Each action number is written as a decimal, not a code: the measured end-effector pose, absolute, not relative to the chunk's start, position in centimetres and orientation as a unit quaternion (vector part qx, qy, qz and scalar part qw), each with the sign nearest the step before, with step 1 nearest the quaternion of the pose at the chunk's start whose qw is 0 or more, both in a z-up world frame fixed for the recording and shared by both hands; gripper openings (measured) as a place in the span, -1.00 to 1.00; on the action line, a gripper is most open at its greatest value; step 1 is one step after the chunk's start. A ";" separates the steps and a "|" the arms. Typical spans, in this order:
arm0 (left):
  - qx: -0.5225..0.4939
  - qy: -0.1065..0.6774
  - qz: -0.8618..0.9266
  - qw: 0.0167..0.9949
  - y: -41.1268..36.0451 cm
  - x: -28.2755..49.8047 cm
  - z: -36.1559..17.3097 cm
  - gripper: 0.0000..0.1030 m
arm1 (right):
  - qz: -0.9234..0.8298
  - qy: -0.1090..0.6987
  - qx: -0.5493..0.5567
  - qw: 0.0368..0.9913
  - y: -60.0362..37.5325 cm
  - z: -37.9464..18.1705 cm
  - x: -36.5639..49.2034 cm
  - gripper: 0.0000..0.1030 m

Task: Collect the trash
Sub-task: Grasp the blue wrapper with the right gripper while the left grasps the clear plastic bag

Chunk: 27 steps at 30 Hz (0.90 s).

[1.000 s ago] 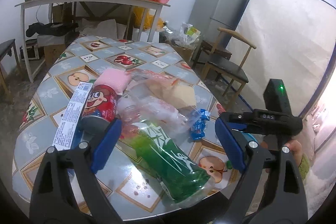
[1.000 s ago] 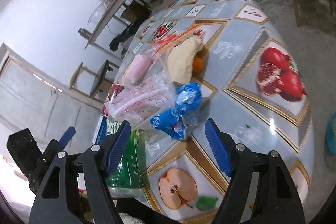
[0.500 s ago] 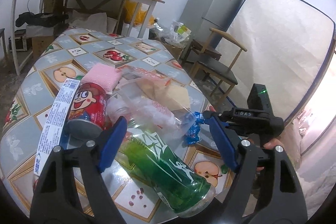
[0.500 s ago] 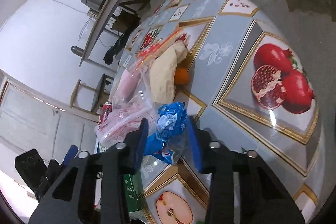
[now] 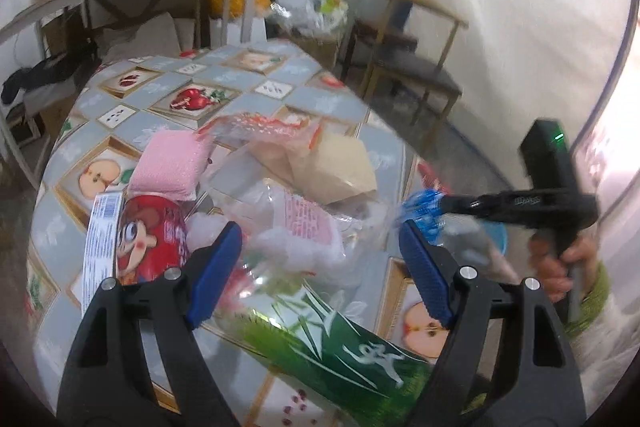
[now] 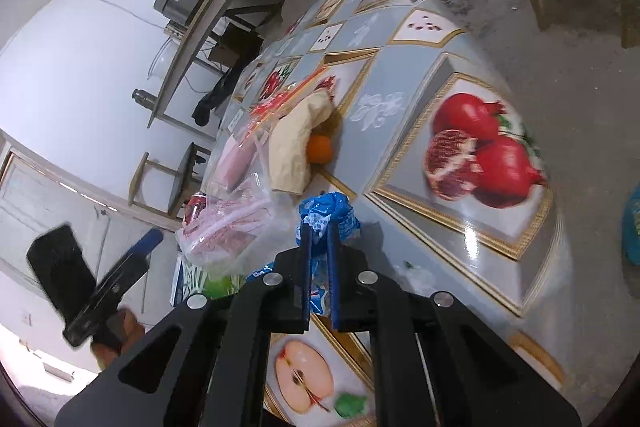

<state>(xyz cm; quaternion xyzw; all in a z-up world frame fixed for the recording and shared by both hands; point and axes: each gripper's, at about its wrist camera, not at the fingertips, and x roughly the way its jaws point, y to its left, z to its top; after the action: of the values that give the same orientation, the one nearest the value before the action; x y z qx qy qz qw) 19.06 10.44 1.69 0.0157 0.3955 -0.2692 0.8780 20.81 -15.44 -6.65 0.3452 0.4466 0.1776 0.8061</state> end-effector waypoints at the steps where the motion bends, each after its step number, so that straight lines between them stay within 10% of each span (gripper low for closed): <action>1: 0.023 0.404 -0.271 0.873 10.2 19.5 1.5 0.49 | 0.176 0.448 0.346 0.805 -15.8 -6.7 20.6 -0.86; 27: 0.154 0.514 -0.233 0.811 5.6 24.3 -2.0 0.07 | 0.169 0.454 0.352 0.801 -17.0 -8.1 20.0 -0.78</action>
<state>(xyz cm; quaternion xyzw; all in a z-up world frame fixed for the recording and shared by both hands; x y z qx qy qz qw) 24.35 5.56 -1.99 0.1541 0.5136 -0.2325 0.8114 20.02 -17.03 -8.14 0.3517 0.4543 0.1692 0.8008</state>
